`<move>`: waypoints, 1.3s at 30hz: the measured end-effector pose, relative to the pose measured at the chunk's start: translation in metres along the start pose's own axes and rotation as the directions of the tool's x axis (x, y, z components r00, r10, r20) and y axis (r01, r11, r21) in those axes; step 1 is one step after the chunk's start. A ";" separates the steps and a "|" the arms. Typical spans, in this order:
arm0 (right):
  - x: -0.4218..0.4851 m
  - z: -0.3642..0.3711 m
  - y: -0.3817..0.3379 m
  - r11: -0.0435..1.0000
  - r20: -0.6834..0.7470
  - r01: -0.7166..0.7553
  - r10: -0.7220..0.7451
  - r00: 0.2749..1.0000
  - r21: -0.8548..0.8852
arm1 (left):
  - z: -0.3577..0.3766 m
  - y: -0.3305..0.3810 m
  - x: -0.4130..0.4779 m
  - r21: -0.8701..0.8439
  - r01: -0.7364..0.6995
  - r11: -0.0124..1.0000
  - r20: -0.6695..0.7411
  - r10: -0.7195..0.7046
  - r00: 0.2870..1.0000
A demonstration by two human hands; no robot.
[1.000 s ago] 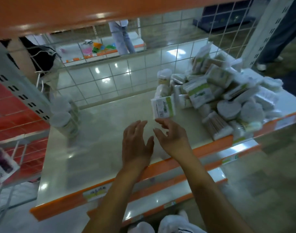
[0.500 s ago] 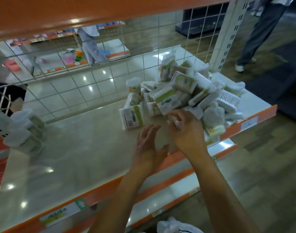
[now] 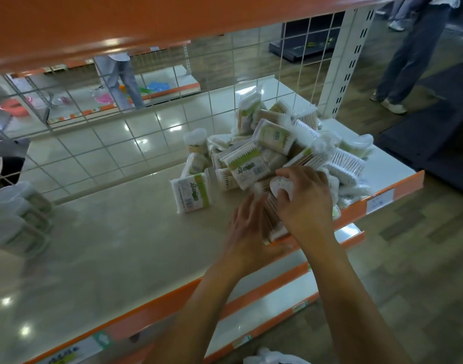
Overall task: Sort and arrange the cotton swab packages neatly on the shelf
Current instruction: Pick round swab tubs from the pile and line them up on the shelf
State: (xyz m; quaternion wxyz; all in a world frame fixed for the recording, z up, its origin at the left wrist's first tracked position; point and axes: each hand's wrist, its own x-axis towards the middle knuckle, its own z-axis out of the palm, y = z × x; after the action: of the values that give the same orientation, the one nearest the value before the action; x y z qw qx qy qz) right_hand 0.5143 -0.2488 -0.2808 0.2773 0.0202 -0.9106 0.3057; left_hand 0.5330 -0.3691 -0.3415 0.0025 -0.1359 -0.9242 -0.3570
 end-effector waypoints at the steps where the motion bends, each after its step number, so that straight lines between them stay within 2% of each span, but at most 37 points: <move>1: 0.001 0.000 0.001 1.000 -0.008 -0.001 0.001 1.000 0.013 | 0.001 0.000 0.002 -0.016 0.011 1.000 -0.004 -0.011 1.000; 6: 0.006 -0.001 0.002 0.998 -0.045 0.005 -0.002 0.999 0.061 | 0.000 -0.001 0.003 -0.059 0.024 0.998 -0.053 -0.027 0.998; 18: 0.007 0.010 -0.003 0.988 -0.031 0.012 -0.007 0.999 0.152 | -0.033 -0.015 -0.006 -0.380 0.043 0.924 -0.078 -0.079 0.994; 21: 0.007 0.011 -0.006 0.987 -0.041 0.027 -0.021 0.999 0.158 | -0.044 -0.017 -0.007 -0.515 0.080 0.854 -0.067 -0.133 0.989; 26: 0.006 0.016 -0.011 0.978 -0.012 0.035 -0.033 0.999 0.205 | -0.059 -0.024 -0.010 -0.756 0.144 0.638 0.034 -0.182 0.983; 29: 0.004 0.018 -0.014 0.963 0.075 0.037 -0.059 0.995 0.267 | -0.063 -0.027 -0.014 -0.837 0.173 0.520 0.061 -0.226 0.972; 31: 0.003 0.017 -0.019 0.948 0.200 0.006 -0.073 0.977 0.317 | -0.064 -0.029 -0.015 -0.883 0.196 0.427 0.081 -0.272 0.959; 33: 0.002 0.016 -0.023 0.932 0.366 -0.062 -0.078 0.927 0.356 | -0.067 -0.028 -0.015 -0.907 0.215 0.362 0.104 -0.301 0.948; 36: -0.001 0.020 -0.030 0.900 0.525 -0.075 -0.181 0.831 0.430 | -0.075 -0.023 -0.016 -0.901 0.262 0.347 0.133 -0.352 0.926; 39: -0.005 0.026 -0.038 0.838 0.561 -0.109 -0.255 0.787 0.535 | -0.081 -0.026 -0.019 -0.890 0.280 0.360 0.148 -0.353 0.924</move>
State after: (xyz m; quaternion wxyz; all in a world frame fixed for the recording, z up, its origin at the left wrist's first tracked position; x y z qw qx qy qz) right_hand 0.5134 -0.2953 -0.2801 -0.0377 0.2321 -0.8244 0.5148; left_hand 0.5372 -0.4455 -0.3000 -0.1071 0.0766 -0.5973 -0.7911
